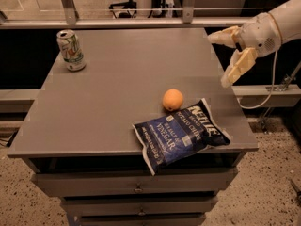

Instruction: Move orange near blue chip bag

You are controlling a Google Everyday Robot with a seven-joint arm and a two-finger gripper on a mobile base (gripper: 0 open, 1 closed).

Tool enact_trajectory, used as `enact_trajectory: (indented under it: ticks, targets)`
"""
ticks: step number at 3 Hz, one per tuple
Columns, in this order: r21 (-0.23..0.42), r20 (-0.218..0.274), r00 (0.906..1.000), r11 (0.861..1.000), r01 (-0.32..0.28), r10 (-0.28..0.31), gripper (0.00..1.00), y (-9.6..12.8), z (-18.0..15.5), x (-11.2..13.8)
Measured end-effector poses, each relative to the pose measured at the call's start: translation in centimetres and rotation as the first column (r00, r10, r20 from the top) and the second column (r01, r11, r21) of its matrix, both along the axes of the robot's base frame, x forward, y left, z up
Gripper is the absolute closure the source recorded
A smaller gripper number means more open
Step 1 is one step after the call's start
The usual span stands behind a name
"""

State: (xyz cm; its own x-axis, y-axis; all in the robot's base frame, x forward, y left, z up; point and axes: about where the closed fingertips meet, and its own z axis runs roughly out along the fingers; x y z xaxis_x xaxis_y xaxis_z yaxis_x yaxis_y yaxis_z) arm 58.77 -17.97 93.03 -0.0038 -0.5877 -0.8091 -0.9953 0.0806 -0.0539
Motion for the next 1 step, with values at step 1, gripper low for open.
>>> enact_trajectory:
  ticks: [1]
  targets:
    - [0.039,0.033,0.9993,0.999,0.016,-0.017,0.0,-0.39,1.24,0.82]
